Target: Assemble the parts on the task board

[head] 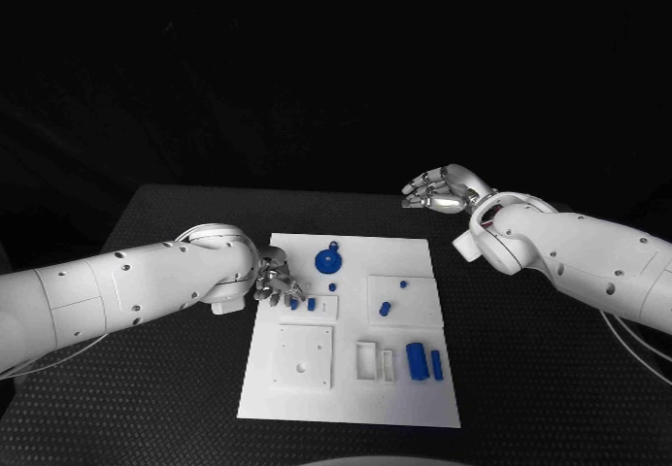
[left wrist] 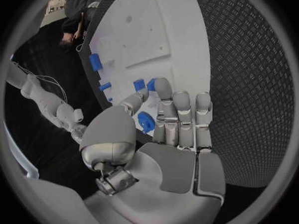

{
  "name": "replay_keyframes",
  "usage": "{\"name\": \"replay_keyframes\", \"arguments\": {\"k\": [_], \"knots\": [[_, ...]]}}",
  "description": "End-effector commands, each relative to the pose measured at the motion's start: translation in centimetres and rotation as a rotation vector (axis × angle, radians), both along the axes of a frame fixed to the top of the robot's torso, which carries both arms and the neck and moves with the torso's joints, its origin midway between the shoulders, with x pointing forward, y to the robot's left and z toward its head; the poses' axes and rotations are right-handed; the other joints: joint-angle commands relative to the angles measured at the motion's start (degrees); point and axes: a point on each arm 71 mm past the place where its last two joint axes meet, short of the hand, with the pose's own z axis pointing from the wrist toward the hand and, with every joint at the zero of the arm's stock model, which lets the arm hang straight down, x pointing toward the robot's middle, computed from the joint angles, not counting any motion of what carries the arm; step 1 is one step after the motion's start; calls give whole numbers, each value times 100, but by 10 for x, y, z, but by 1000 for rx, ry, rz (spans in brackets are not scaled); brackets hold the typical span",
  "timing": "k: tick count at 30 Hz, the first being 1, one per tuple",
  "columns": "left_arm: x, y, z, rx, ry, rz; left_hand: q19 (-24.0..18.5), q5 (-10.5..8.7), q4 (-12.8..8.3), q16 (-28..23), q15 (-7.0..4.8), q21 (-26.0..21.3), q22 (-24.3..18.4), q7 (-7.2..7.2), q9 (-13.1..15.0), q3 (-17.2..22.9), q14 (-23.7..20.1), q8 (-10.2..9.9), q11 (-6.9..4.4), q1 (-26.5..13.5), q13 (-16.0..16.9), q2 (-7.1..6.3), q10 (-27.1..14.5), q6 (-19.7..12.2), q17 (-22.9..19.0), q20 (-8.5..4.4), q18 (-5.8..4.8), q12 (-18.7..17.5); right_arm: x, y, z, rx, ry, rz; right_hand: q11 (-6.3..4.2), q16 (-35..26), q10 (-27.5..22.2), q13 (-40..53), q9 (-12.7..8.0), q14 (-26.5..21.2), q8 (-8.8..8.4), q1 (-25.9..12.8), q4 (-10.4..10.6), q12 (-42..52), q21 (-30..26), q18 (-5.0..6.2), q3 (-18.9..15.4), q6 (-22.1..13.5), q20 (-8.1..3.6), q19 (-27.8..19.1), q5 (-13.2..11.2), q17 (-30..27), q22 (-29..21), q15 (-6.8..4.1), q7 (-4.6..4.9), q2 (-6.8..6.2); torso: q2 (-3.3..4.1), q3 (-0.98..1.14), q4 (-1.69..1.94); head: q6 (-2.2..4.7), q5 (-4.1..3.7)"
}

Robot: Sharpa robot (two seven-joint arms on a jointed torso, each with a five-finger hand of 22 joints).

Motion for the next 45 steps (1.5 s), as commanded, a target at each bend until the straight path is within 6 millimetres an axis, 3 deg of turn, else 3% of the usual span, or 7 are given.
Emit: {"name": "replay_keyframes", "arguments": {"k": [1, 17, 25, 32, 36, 42, 45], "knots": [[-2, 6, -7, 14, 14, 32, 13, -15, 76, 20, -24, -6, 11, 62, -3, 1, -2, -1, -13, -96, 16, -44, -14, -35, 11, -1000, 15, 41, 0, 2, 0, 3, -1, 15, -12, -23, 48, -3, -7, 5, 36, -27, -11, -31, -35, -91, -31, -39, -12, 13, 25, -8, 8, 42, 63, 6, -3, 5, 4, 1, -4], [7, 15, 12, -30, -84, 74, 35, -36, 205, 59, -44, 29, 29, 50, 0, 81, 20, 33, -26, -37, 55, -203, -8, -40, 28, -1023, 46, 100, 0, 0, 0, -1, -3, 12, -10, -24, 51, -3, -8, 3, 36, -31, -9, -36, -43, -93, -33, -39, -11, 14, 27, -11, 14, 45, 64, 7, -4, 13, 1, 33, -28], [13, 5, 33, -202, -253, 67, 12, 54, -289, -3, -29, 27, 28, 56, 30, 197, -37, 82, -7, 658, 44, -271, -102, -56, -4, -1012, 38, 65, 0, -1, 0, -1, -4, 11, -10, -24, 54, -3, -9, 4, 37, -29, -10, -37, -46, -93, -33, -38, -12, 15, 29, -12, 17, 46, 64, 9, -3, 13, -2, 70, -56], [13, -24, 51, -479, -431, -74, -510, 81, -1154, -728, 460, -398, -151, 368, -102, 426, -653, -98, 434, 1788, -634, -318, -1183, -485, -337, -593, -173, -1181, 0, -2, 0, -2, -5, 6, -11, -24, 58, -3, -9, 5, 39, -24, -14, -40, -51, -92, -31, -35, -13, 17, 31, -14, 22, 45, 62, 11, -2, 12, 8, 121, -91], [13, -34, 55, -535, -523, -103, -637, 74, -1272, -1004, 622, -546, -220, 427, -191, 474, -759, -125, 579, 1989, -981, -271, -1246, -574, -447, -425, -168, -1681, 0, -2, -1, -3, -3, 8, -12, -24, 59, -3, -9, 5, 39, -22, -15, -40, -52, -92, -30, -35, -13, 18, 31, -14, 23, 45, 62, 12, -1, 9, 7, 134, -91], [10, -46, 48, -470, -558, -230, -593, -562, -1203, -1095, 693, -569, -240, 464, -339, 403, -673, -165, 725, 2002, -1349, -384, -1277, -638, -434, -350, -109, -2287, 0, -1, 0, -2, -3, 10, -12, -23, 60, -3, -10, 5, 40, -21, -17, -42, -54, -92, -31, -34, -14, 19, 31, -15, 25, 44, 62, 13, -2, 13, 3, 148, -97], [7, -53, 42, -440, -552, -330, -591, -663, -1182, -1100, 701, -571, -241, 465, -357, 395, -668, -172, 736, 1998, -1380, -409, -1277, -644, -429, -342, -102, -2344, 0, 0, 0, -1, -3, 12, -12, -23, 61, -3, -10, 5, 40, -21, -17, -42, -55, -92, -31, -34, -14, 20, 31, -15, 26, 44, 62, 13, -1, 17, -4, 152, -92]]}}
